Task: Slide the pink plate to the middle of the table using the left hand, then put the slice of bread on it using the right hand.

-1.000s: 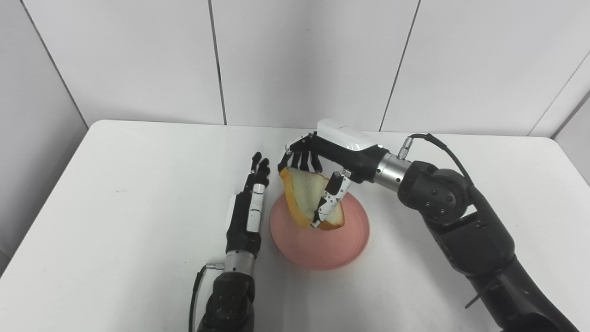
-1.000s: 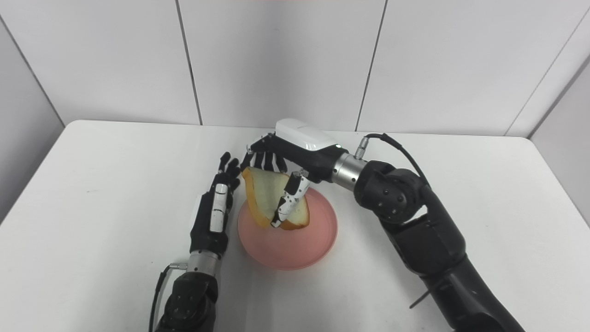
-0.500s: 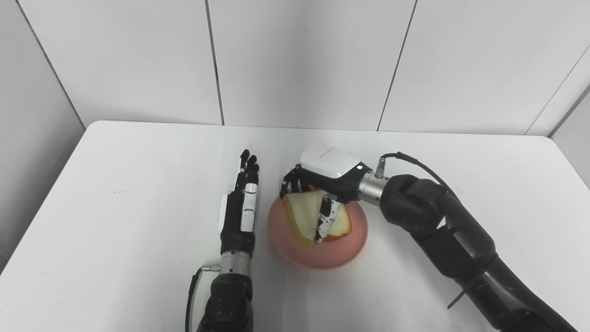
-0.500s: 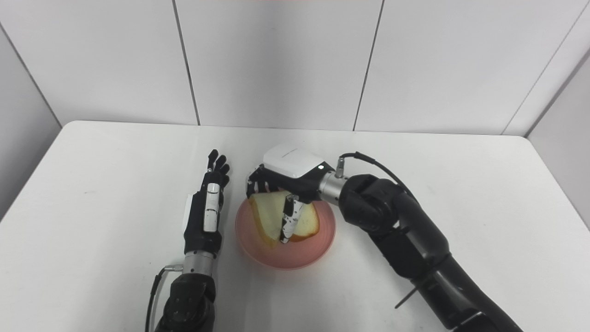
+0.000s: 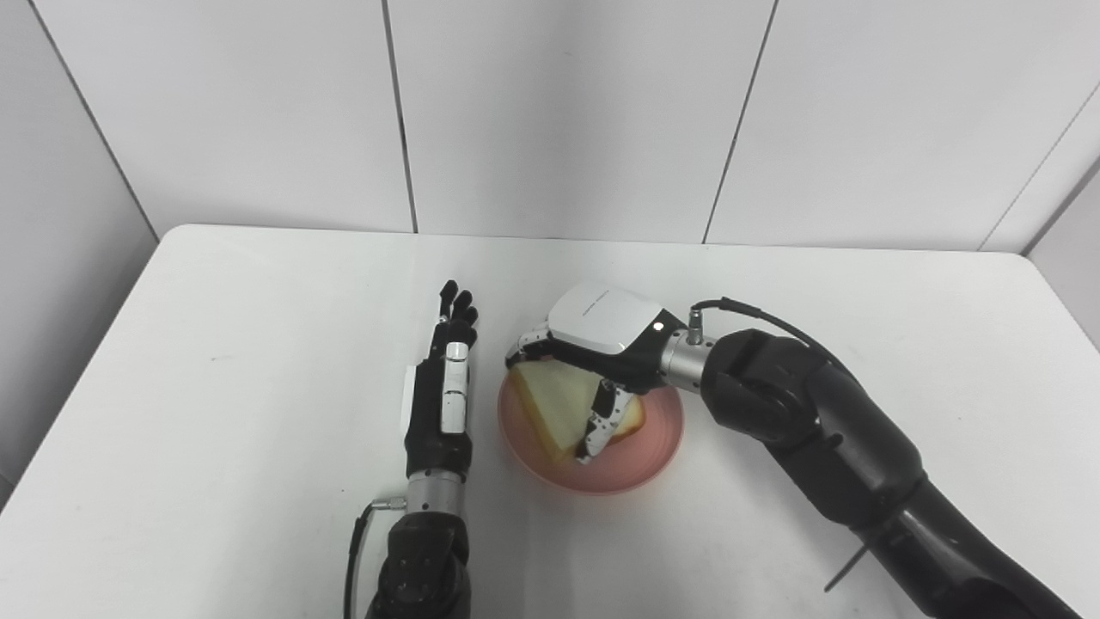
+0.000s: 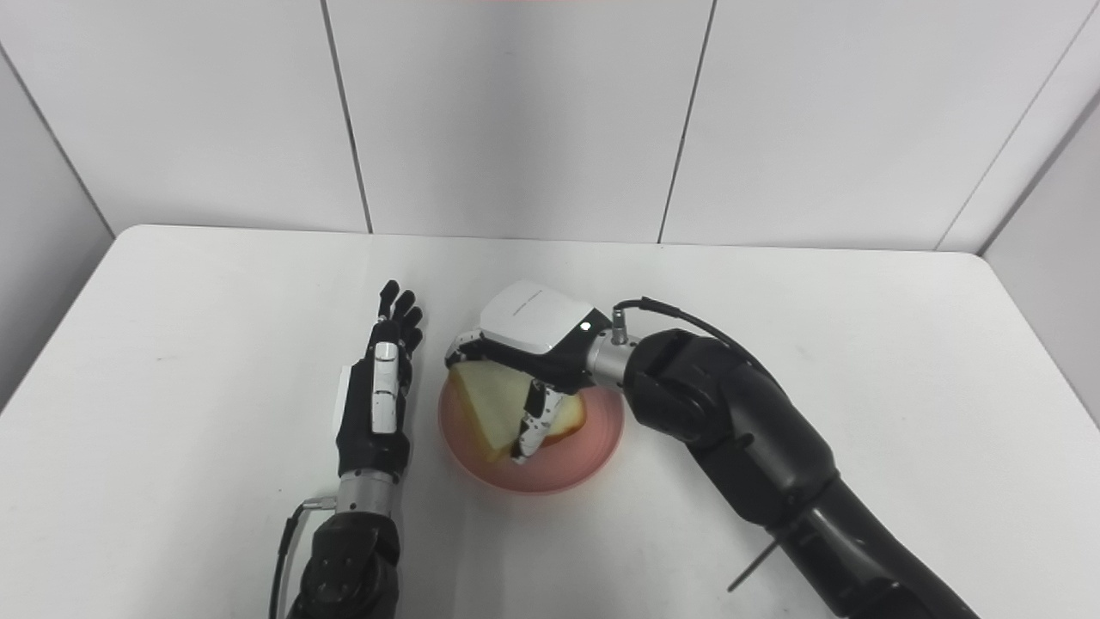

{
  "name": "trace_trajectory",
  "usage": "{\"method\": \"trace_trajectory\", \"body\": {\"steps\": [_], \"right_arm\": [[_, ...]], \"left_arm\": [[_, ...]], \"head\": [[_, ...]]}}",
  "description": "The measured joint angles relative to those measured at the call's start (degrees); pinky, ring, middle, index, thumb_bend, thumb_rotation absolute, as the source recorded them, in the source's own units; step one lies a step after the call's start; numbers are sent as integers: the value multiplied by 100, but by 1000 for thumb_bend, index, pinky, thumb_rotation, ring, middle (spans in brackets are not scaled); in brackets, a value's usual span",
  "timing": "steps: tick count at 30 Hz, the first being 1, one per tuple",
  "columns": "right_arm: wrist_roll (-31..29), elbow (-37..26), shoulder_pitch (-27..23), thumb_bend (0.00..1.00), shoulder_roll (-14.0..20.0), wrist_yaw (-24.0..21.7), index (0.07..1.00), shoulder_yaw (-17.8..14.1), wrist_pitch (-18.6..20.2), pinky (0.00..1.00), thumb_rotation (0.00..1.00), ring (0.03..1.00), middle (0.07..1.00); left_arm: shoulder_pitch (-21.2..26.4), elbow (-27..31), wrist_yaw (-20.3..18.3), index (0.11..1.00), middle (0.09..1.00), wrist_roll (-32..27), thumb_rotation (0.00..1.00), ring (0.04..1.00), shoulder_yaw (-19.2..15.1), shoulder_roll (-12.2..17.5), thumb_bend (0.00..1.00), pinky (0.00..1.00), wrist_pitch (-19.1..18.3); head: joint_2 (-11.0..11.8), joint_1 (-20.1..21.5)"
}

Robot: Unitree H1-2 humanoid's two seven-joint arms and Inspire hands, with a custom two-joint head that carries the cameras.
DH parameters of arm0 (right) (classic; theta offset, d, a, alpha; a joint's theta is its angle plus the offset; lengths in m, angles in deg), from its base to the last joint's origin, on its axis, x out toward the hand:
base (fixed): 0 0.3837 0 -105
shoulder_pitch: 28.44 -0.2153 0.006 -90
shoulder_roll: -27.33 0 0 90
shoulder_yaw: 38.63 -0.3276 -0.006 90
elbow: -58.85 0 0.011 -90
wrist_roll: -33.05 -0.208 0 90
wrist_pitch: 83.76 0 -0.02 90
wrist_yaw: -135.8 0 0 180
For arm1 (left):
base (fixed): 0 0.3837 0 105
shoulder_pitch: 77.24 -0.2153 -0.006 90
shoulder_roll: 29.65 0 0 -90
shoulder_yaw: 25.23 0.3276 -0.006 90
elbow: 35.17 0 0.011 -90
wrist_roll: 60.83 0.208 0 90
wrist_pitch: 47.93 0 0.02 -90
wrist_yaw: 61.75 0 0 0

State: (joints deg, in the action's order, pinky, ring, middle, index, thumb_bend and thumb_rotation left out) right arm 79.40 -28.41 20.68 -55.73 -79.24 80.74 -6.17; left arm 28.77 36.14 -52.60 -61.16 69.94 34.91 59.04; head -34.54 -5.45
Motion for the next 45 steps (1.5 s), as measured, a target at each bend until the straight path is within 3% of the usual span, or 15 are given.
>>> {"method": "trace_trajectory", "body": {"steps": [4,6,11,15,18,22,24,25,26,29,31,37,39,45], "right_arm": [[-121,-369,-28,1000,69,-926,1000,-9,447,957,499,994,998],[-198,-482,-29,1000,105,-1177,1000,-78,642,992,487,1000,1000],[-487,-913,26,1000,219,-1363,1000,-498,1017,1000,467,1000,1000],[-839,-1025,326,1000,320,-1327,1000,-894,1168,1000,473,1000,1000],[-1242,-1160,675,1000,339,-1086,1000,-1333,1264,1000,461,1000,1000],[-2012,-1153,993,1000,261,-739,1000,-2083,1716,966,458,1000,1000],[-2384,-1160,1236,1000,58,-292,1000,-2586,1887,959,520,1000,1000],[-2515,-1161,1396,985,-62,-27,1000,-2790,1925,924,696,1000,1000],[-2630,-1164,1600,985,-175,265,1000,-2942,1950,924,696,1000,1000],[-2887,-1159,2109,942,-253,413,1000,-2969,2062,964,926,1000,1000],[-3076,-1105,2361,863,-364,627,1000,-3021,2065,994,988,1000,1000],[-4239,-737,2709,789,-1358,1572,1000,-3540,1825,1000,921,1000,1000],[-4563,-738,2850,751,-1749,1849,1000,-3650,1825,1000,965,1000,1000],[-5167,-748,3031,721,-2265,2445,1000,-3838,1863,1000,999,1000,1000]], "left_arm": [[-26,68,-94,978,976,-126,1000,974,4,6,713,995,-137],[-73,230,-205,987,981,-251,1000,984,8,16,748,999,-408],[-254,964,-679,972,970,-551,997,984,80,65,771,1000,-1487],[-365,1362,-842,976,973,-547,987,983,121,160,768,1000,-1976],[-455,1652,-892,978,977,-523,992,984,133,216,778,999,-2133],[-462,1777,-896,983,979,-465,998,985,141,227,803,1000,-2294],[-464,1780,-906,991,985,-417,996,990,151,234,806,1000,-2297],[-464,1785,-923,996,988,-391,992,993,152,240,809,1000,-2297],[-464,1790,-937,996,988,-358,992,993,151,252,809,1000,-2297],[-478,1794,-937,1000,999,-263,1000,999,150,299,807,1000,-2290],[-504,1796,-922,1000,1000,-106,1000,1000,155,340,806,1000,-2260],[-525,1820,-884,1000,1000,103,1000,1000,194,357,818,1000,-2242],[-525,1821,-884,1000,1000,136,1000,1000,196,358,846,1000,-2233],[-524,1804,-884,1000,1000,145,1000,1000,178,369,830,1000,-2101]], "head": [[-26,27],[-53,70],[-70,106],[-114,158],[-97,185],[-88,237],[-97,255],[-114,299],[-114,299],[-97,325],[-114,360],[-132,448],[-114,501],[-114,615]]}}
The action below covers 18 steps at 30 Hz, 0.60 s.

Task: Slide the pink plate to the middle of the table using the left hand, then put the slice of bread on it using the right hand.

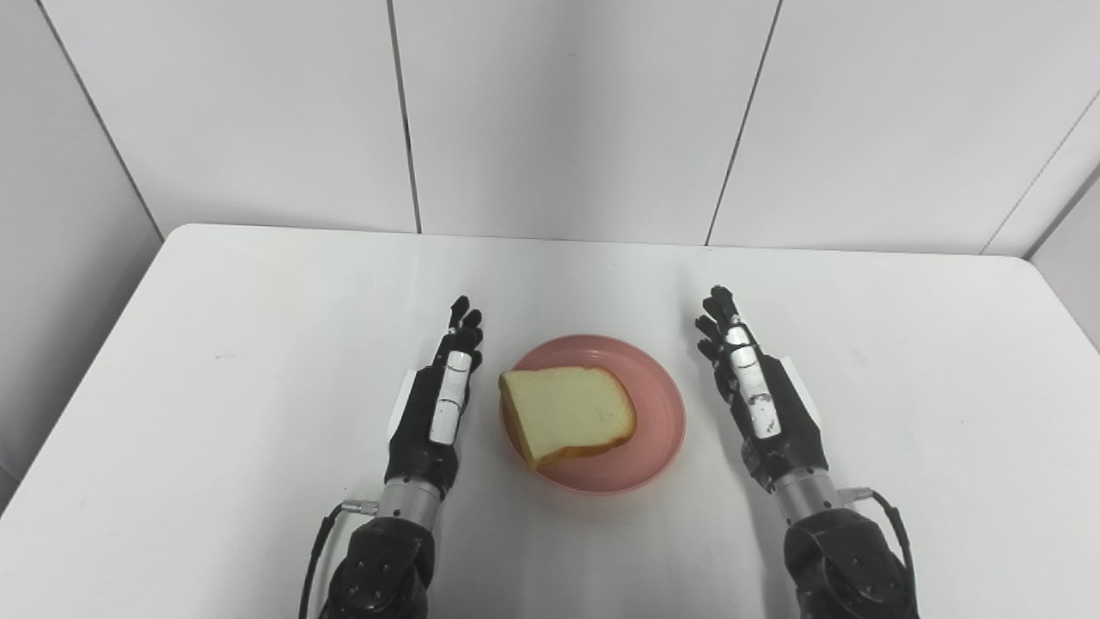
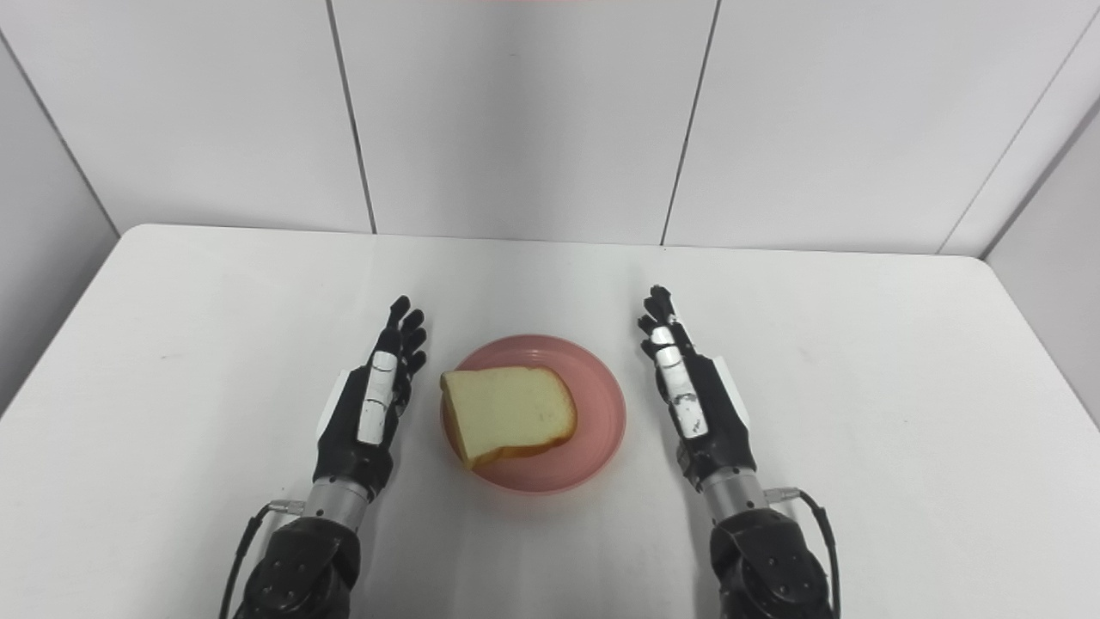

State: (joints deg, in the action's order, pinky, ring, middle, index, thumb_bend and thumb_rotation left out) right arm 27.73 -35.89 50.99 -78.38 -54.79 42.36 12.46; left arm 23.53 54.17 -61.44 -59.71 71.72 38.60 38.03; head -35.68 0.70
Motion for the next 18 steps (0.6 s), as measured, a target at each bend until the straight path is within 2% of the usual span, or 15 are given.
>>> {"method": "trace_trajectory", "body": {"steps": [8,12,14,18], "right_arm": [[-401,95,109,776,-136,316,1000,7,-15,1000,945,1000,1000],[-401,222,106,750,-188,443,1000,94,-75,1000,966,1000,1000],[-331,366,104,737,-173,458,1000,186,-226,1000,992,1000,1000],[-213,483,84,758,-108,481,1000,241,-460,1000,976,1000,1000]], "left_arm": [[13,-131,1,1000,1000,78,1000,1000,7,-2,853,1000,79],[15,-194,1,1000,1000,123,1000,1000,-9,-2,836,1000,103],[16,-215,1,1000,1000,128,1000,1000,-10,-1,832,1000,103],[24,-270,-2,1000,1000,112,1000,1000,-25,-1,831,1000,104]], "head": [[-26,53],[-35,79],[-35,79],[-44,44]]}}
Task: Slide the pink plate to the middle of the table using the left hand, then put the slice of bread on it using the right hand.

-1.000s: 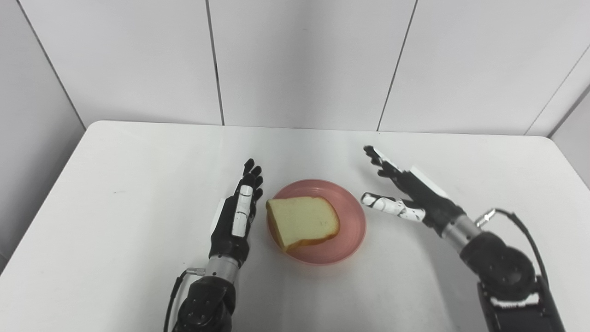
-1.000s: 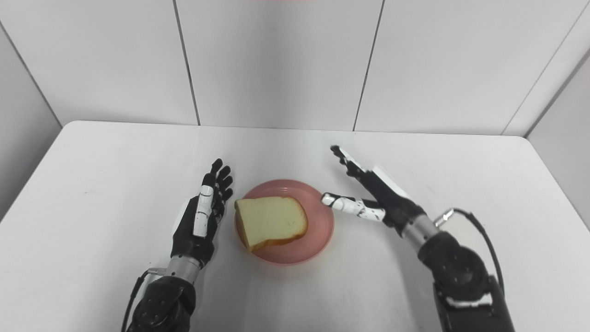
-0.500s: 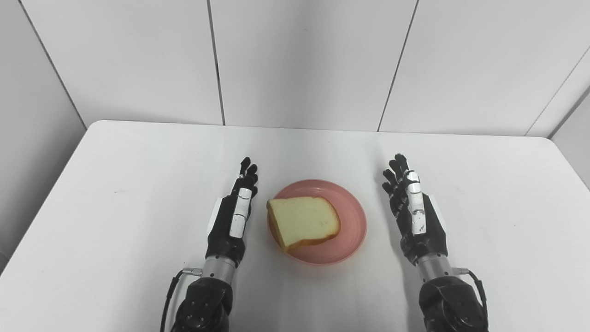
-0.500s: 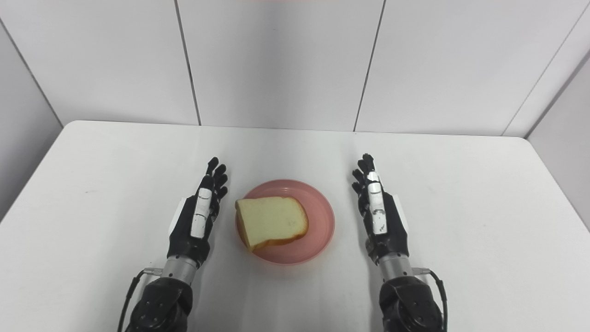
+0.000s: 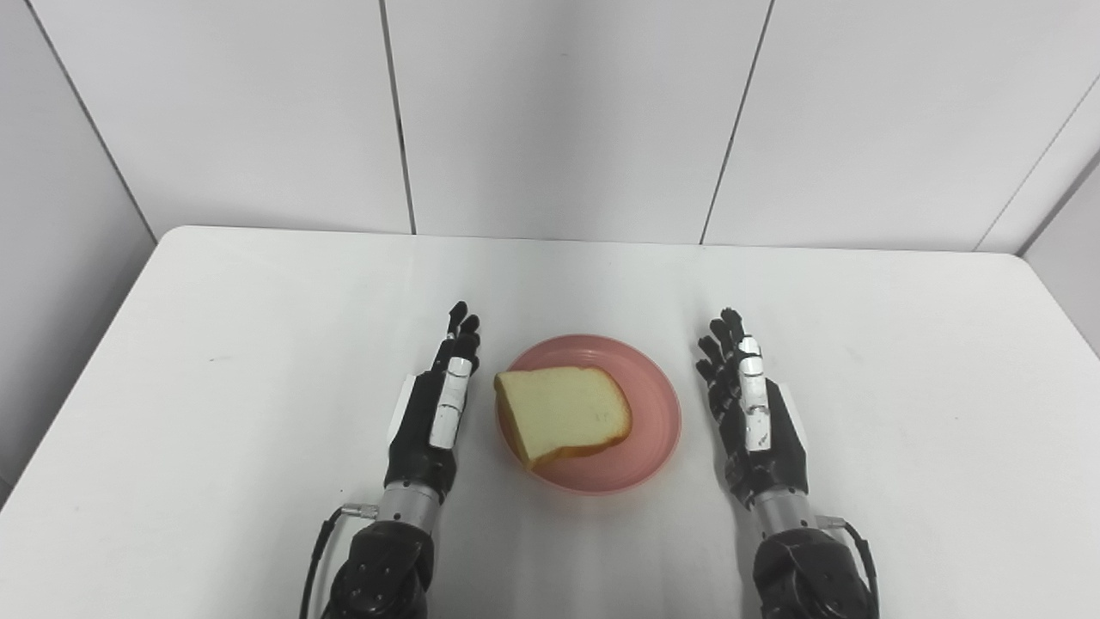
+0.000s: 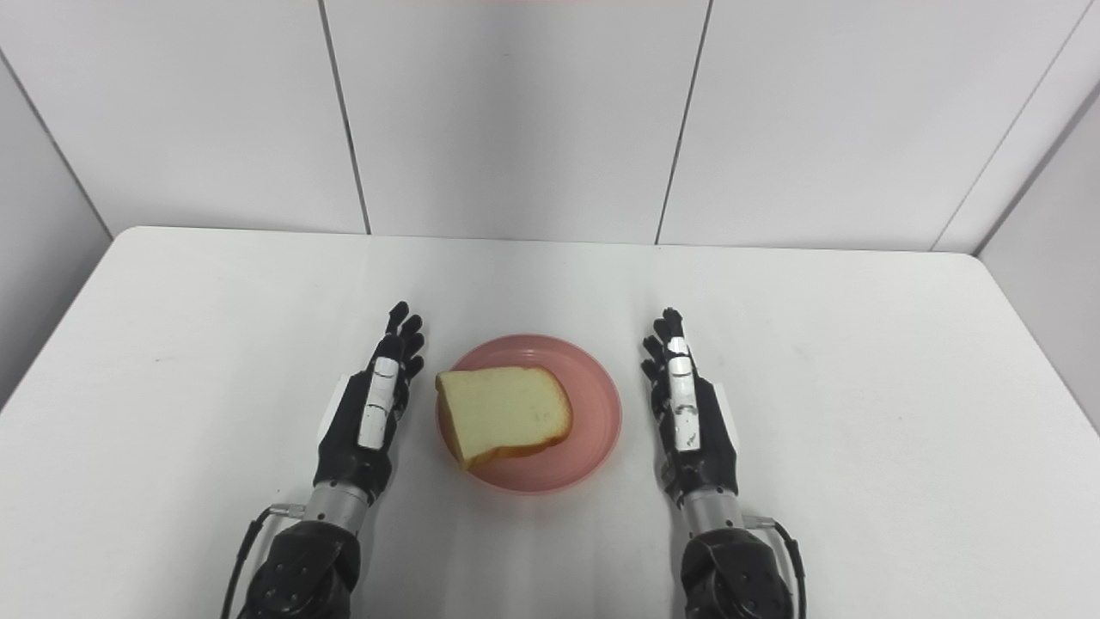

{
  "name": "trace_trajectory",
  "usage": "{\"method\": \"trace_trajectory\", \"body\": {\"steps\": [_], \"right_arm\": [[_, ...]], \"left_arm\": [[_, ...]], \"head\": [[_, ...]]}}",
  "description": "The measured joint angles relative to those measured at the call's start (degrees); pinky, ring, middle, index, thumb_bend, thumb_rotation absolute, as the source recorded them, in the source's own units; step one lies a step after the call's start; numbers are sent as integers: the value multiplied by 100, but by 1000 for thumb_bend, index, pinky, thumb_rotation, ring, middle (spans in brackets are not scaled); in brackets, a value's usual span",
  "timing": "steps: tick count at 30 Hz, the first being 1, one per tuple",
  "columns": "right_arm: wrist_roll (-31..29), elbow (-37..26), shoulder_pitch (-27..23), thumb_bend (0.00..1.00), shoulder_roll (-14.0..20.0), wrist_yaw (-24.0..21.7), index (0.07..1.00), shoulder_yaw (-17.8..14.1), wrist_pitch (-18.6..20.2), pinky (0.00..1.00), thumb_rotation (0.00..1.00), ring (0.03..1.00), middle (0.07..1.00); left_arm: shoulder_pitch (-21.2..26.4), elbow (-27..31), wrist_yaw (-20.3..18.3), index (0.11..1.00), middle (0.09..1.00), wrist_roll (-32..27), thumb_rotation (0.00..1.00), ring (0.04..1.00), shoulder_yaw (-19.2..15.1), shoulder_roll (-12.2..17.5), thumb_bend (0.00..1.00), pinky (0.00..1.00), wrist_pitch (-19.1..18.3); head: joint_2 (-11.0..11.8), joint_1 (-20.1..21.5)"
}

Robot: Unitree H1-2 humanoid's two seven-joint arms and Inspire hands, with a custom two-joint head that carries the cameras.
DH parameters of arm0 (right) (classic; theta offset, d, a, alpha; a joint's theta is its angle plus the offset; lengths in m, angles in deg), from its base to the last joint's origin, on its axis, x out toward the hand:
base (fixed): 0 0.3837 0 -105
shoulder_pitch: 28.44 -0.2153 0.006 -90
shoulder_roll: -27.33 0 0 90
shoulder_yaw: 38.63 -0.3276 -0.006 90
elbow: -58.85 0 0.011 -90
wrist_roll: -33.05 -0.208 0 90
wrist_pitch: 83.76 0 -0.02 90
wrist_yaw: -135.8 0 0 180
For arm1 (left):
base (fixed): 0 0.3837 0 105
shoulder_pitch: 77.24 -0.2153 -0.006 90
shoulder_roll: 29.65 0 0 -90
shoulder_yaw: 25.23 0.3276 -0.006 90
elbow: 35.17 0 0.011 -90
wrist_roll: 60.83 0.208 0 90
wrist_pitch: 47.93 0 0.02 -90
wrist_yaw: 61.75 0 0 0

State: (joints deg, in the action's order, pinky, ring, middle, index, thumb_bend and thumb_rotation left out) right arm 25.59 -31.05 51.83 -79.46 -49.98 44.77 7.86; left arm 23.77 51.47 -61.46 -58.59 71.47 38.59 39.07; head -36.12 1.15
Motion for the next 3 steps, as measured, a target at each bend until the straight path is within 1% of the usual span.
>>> {"method": "trace_trajectory", "body": {"steps": [2,3], "right_arm": [[-52,0,-47,777,35,18,1000,-32,-29,1000,951,1000,1000],[-63,0,-66,766,52,38,1000,-44,-29,1000,958,1000,1000]], "left_arm": [[0,-19,-3,1000,1000,-4,1000,1000,-9,0,832,1000,0],[0,-24,-4,1000,1000,-6,1000,1000,-9,-2,831,1000,0]], "head": [[9,-9],[9,-9]]}}
